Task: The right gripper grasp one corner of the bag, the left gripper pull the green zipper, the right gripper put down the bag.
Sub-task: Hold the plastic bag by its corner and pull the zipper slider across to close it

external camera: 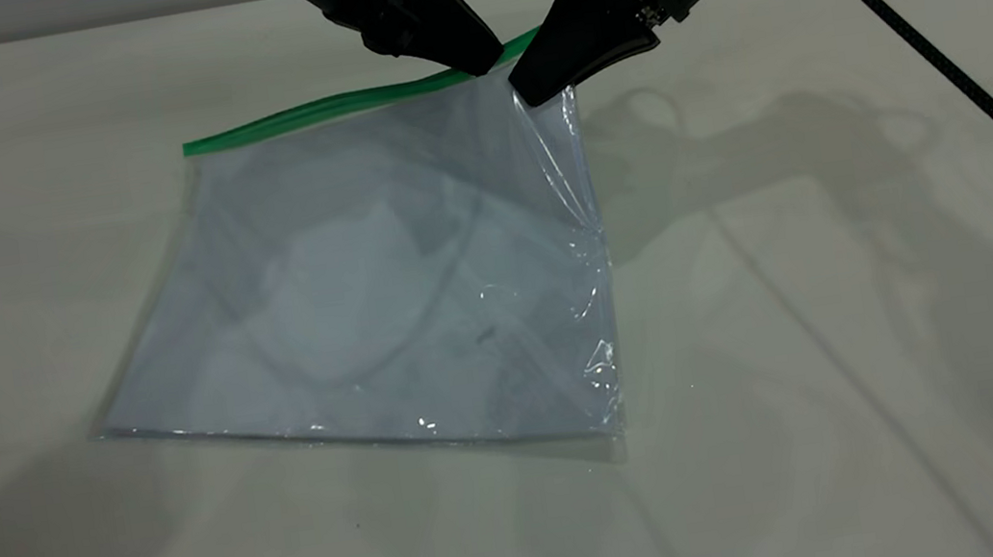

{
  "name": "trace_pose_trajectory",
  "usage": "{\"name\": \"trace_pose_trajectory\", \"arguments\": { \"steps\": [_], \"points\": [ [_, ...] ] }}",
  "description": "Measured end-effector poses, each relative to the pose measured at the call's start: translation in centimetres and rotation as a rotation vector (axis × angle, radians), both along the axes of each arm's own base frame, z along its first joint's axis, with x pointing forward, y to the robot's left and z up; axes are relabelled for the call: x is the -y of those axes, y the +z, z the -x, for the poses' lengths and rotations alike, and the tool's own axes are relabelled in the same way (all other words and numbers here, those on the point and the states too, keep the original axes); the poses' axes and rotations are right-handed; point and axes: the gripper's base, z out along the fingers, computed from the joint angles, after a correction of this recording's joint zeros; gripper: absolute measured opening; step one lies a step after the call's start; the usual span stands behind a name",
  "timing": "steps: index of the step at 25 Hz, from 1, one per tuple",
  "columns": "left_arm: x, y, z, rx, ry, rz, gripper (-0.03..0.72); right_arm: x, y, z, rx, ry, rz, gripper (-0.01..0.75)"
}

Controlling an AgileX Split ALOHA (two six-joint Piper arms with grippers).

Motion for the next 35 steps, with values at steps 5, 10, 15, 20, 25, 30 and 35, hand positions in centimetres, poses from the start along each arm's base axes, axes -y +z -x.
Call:
{"name": "trace_pose_trajectory", "arguments": {
  "steps": [5,10,15,20,25,30,35],
  "points": [
    [-1.1,0.0,-0.5,0.007,0.015,-0.005,0.068,0.4,0.2,-0.2,0.000,-0.017,-0.025,0.035],
    [-2.6,-0.1,-1.2,0.012,0.047,-0.012,0.068,0.4,0.4,-0.5,0.005,-0.041,-0.056,0.035],
    [-3.6,-0.3,-1.6,0.006,0.070,-0.012,0.068,0.3,0.6,-0.6,0.013,-0.053,-0.078,0.035],
    [-4.4,-1.7,-1.9,-0.020,0.091,-0.019,0.073,0.3,0.6,-0.7,0.017,-0.058,-0.077,0.035],
    [-4.8,-2.8,-2.2,-0.032,0.112,-0.024,0.074,0.4,0.3,-0.7,0.023,-0.063,-0.066,0.035],
    [-5.6,-3.2,-2.6,-0.017,0.136,-0.035,0.074,0.7,0.2,-0.9,0.021,-0.080,-0.069,0.035],
    [-6.9,-3.4,-3.1,-0.001,0.164,-0.052,0.074,1.2,0.4,-1.1,0.019,-0.093,-0.084,0.035]
  ]
}}
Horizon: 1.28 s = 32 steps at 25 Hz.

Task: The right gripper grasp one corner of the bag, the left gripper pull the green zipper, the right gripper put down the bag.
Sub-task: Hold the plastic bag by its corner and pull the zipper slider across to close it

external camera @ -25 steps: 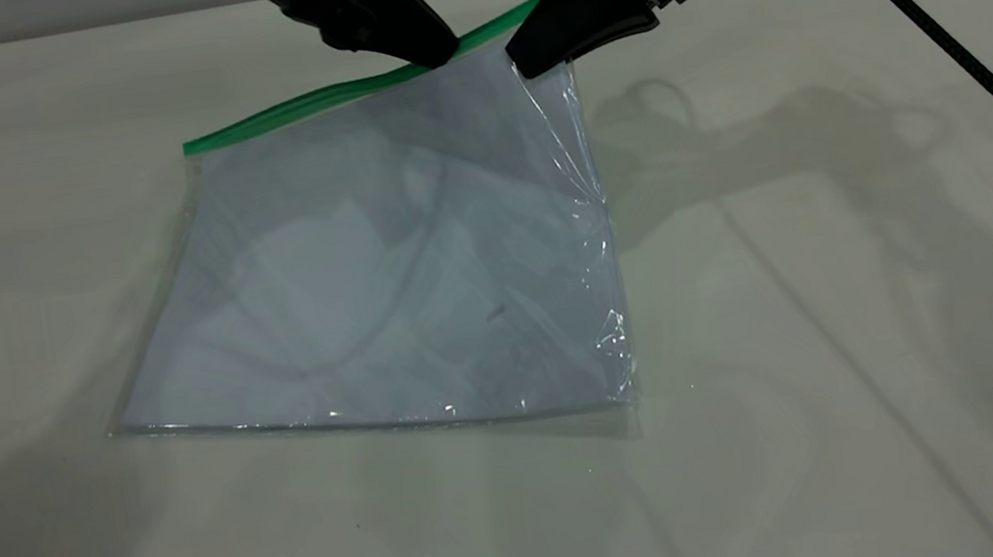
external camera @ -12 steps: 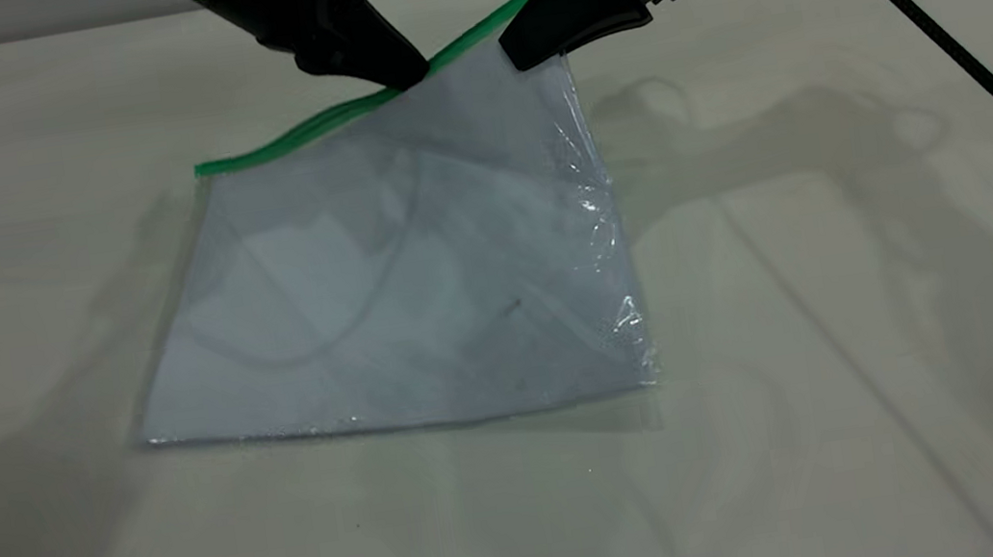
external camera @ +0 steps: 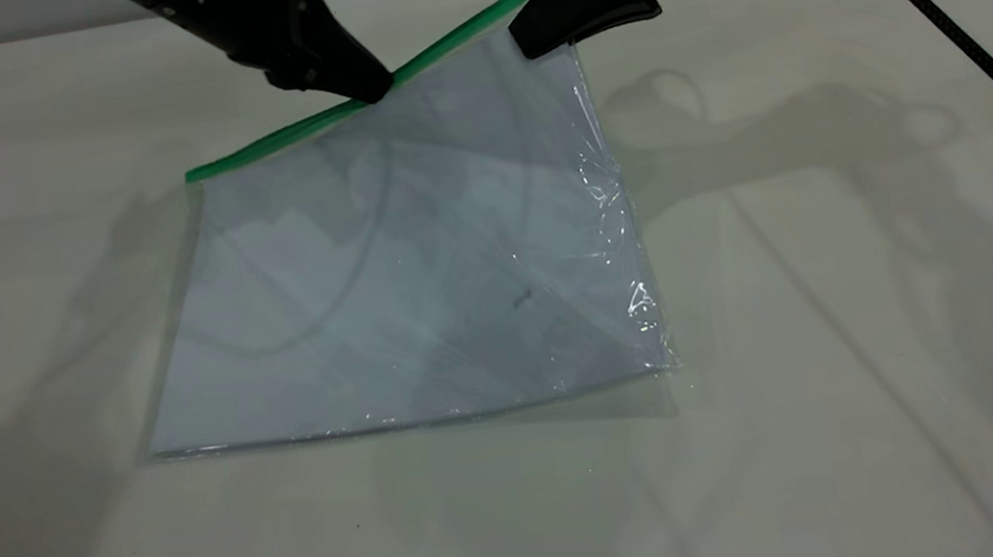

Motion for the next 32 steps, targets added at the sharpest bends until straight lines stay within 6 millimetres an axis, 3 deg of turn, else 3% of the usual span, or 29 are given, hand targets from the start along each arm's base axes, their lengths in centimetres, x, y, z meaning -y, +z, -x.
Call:
{"name": "trace_pose_trajectory", "arguments": {
  "steps": [9,32],
  "points": [
    [-1.7,-1.6,-0.3,-0.008,0.016,-0.045,0.078,0.3,0.1,-0.1,-0.002,-0.008,-0.024,0.035],
    [-9.2,-4.3,-1.1,-0.063,0.159,-0.106,0.092,0.5,0.5,-0.3,-0.004,-0.028,-0.067,0.035]
  ]
}}
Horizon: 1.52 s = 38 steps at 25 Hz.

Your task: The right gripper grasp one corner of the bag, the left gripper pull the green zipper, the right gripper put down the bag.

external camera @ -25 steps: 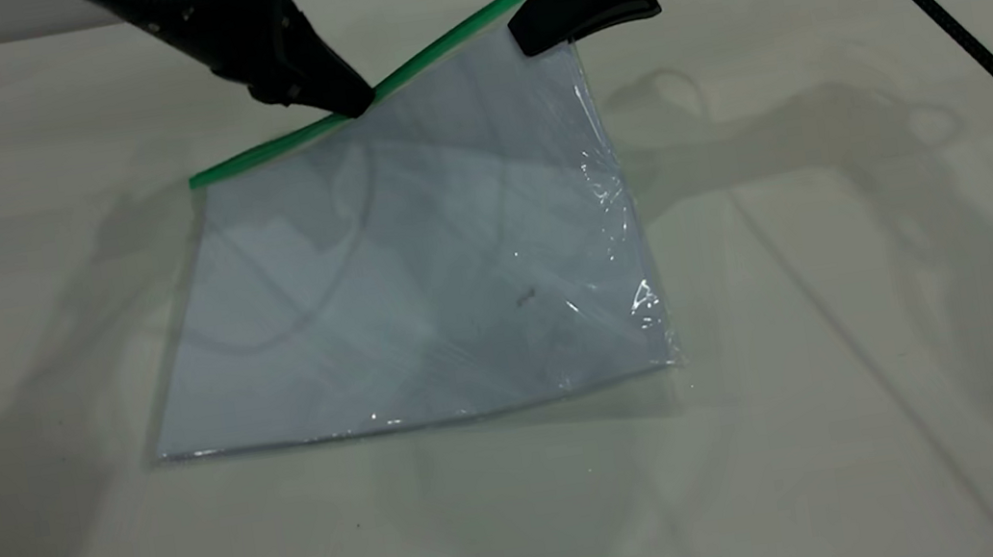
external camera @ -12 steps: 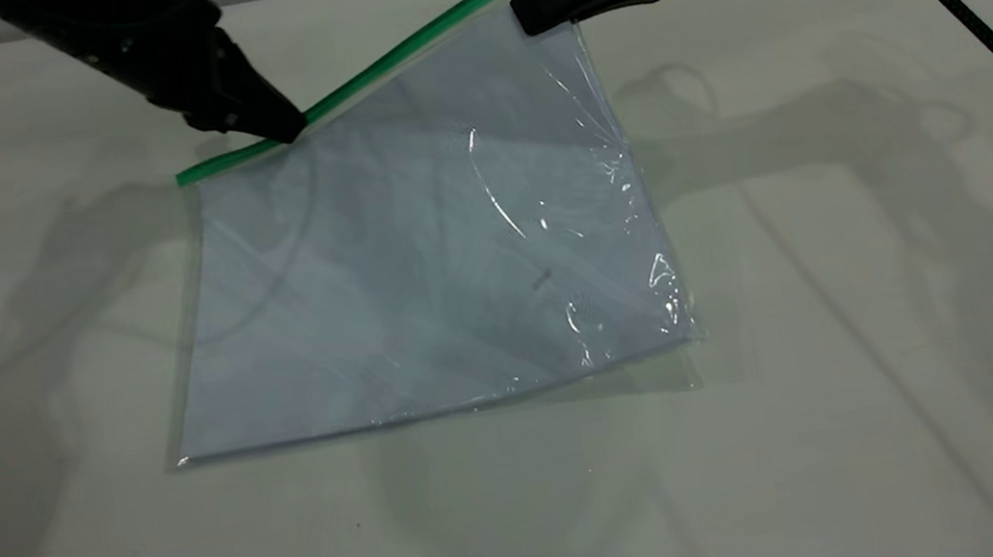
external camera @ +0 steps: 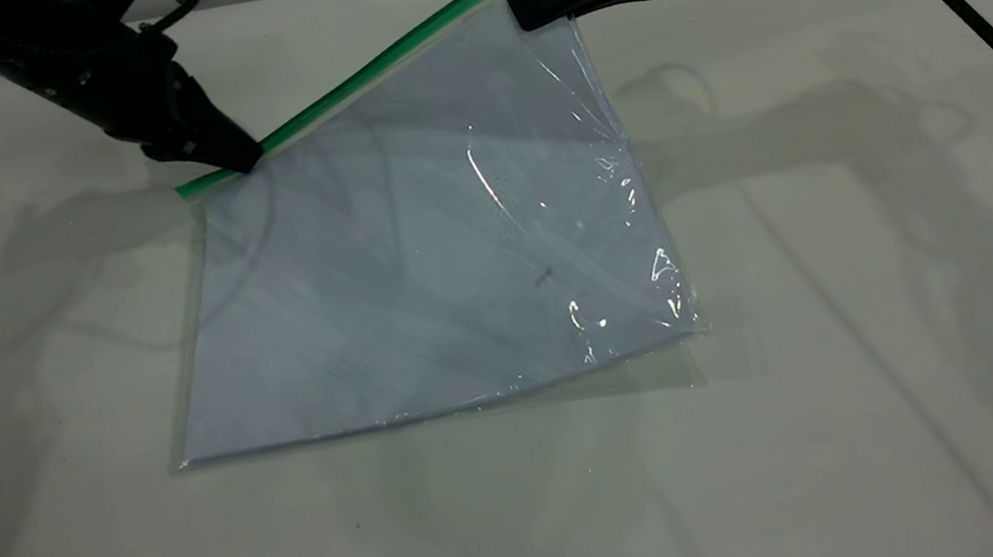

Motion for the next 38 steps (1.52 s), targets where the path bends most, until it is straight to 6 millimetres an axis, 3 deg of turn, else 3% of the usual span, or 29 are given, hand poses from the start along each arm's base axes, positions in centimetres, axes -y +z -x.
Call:
{"name": "trace_pose_trajectory", "arguments": {
  "steps": [6,10,13,16,18,21,24,27,30,32,35,38],
  "points": [
    [-2.1,-0.3,0.0,-0.025,0.052,-0.024,0.100,0.0,0.1,0.0,0.000,0.005,-0.007,0.035],
    [-2.4,-0.3,0.0,-0.031,0.070,-0.028,0.123,0.0,0.1,0.1,0.002,0.010,-0.010,0.035],
    [-2.1,-0.3,0.0,-0.036,0.082,-0.039,0.204,0.0,0.1,0.1,0.024,0.024,-0.010,0.035],
    [-1.8,1.3,-0.2,-0.031,0.105,-0.036,0.360,0.0,0.1,0.1,0.044,0.033,-0.004,0.043],
    [-1.1,3.8,-0.4,-0.020,0.124,-0.015,0.457,0.1,-0.2,-0.1,0.057,0.024,0.026,0.073],
    [-0.2,10.0,-0.3,0.010,0.141,0.033,0.556,0.5,-0.7,-0.3,0.088,0.011,0.101,0.191],
    [0.5,16.7,0.8,0.048,0.144,0.082,0.577,1.1,-0.6,-0.7,0.149,0.006,0.214,0.370],
    [0.9,23.1,2.9,0.097,0.130,0.111,0.578,2.1,1.4,-1.5,0.234,-0.034,0.378,0.501],
    [0.3,28.9,5.6,0.139,0.171,0.069,0.578,3.2,6.2,-1.6,0.278,-0.089,0.486,0.535],
    [-0.4,32.5,7.9,0.164,0.246,0.021,0.578,3.4,10.0,-0.6,0.248,-0.102,0.509,0.535],
    [-1.6,36.6,11.4,0.163,0.402,-0.046,0.578,3.5,16.1,2.2,0.144,-0.113,0.529,0.527],
    [-2.7,39.3,15.1,0.107,0.542,-0.115,0.578,4.3,21.7,5.7,0.060,-0.136,0.580,0.501]
  ]
}}
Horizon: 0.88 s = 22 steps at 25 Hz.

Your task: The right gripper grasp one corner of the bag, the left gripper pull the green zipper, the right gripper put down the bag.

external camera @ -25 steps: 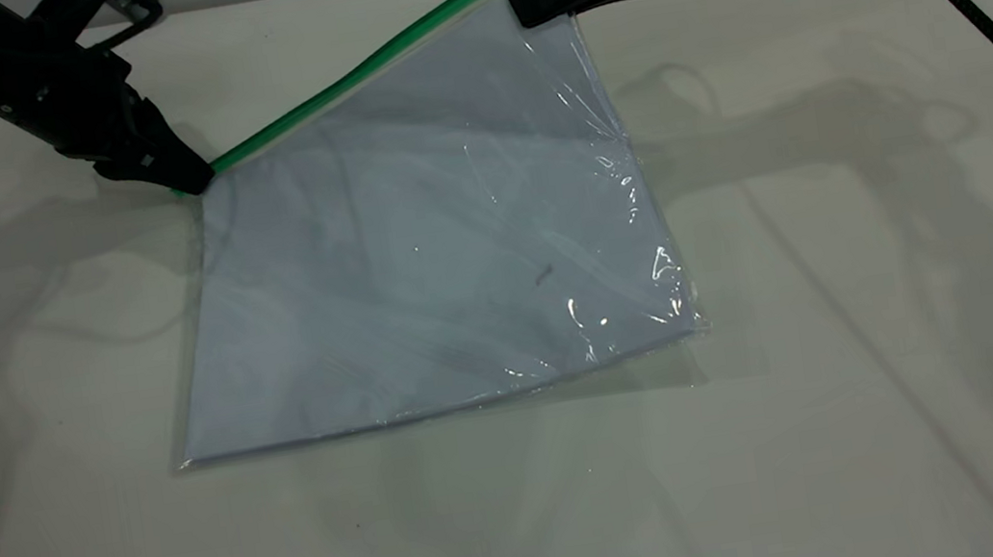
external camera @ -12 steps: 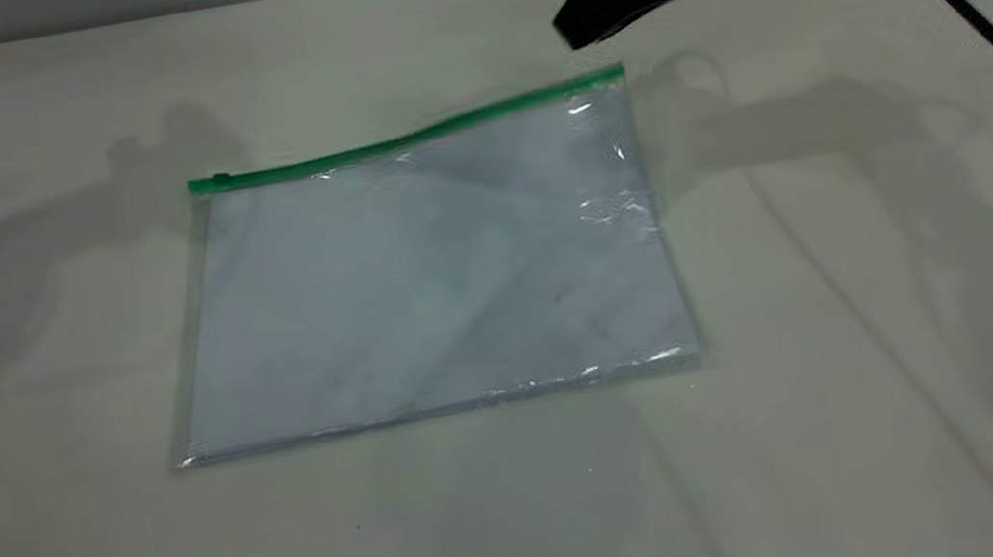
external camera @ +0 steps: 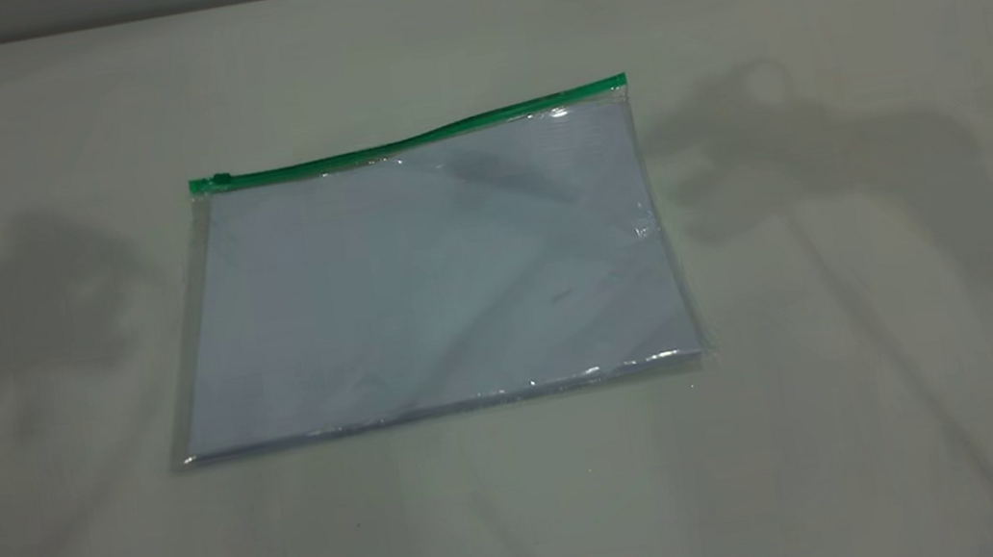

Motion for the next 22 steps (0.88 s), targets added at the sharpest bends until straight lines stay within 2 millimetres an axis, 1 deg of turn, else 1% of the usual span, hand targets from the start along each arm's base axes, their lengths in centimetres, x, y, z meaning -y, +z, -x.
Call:
{"name": "trace_pose_trajectory", "arguments": {
  "steps": [3,5,6,8,10,12,13,14,17,19,20,22],
  "points": [
    [-0.8,2.1,2.2,0.046,0.136,-0.008,0.578,0.9,5.0,3.0,0.049,-0.072,0.019,0.463],
    [-1.1,2.7,3.5,0.058,0.199,0.003,0.578,1.5,7.4,5.0,0.083,-0.122,0.016,0.433],
    [-1.2,2.6,4.0,0.053,0.219,0.007,0.578,1.7,8.5,6.3,0.107,-0.139,0.010,0.421],
    [-1.2,2.3,5.5,0.041,0.239,0.014,0.578,2.3,9.7,9.0,0.131,-0.155,0.011,0.404],
    [-1.3,1.1,7.1,0.006,0.243,0.008,0.578,3.1,10.5,12.3,0.155,-0.164,0.024,0.395],
    [-1.5,-0.7,9.0,-0.048,0.246,-0.005,0.578,3.9,9.7,15.2,0.139,-0.179,0.062,0.392],
    [-1.5,-2.0,9.8,-0.086,0.246,-0.012,0.578,4.4,9.3,16.7,0.138,-0.197,0.082,0.392],
    [-1.5,-2.9,10.7,-0.112,0.247,-0.018,0.579,4.8,8.3,17.9,0.112,-0.218,0.105,0.392],
    [-1.6,-7.1,13.3,-0.239,0.246,-0.038,0.579,6.1,5.4,21.6,0.060,-0.270,0.180,0.390],
    [-1.7,-9.4,15.3,-0.302,0.246,-0.049,0.579,6.8,2.9,23.6,0.013,-0.298,0.228,0.390],
    [-1.8,-10.7,16.2,-0.338,0.245,-0.054,0.579,7.1,2.0,24.4,0.007,-0.316,0.235,0.390],
    [-1.7,-12.4,18.2,-0.377,0.244,-0.049,0.579,7.4,-0.4,25.9,-0.026,-0.343,0.245,0.390]
  ]
}}
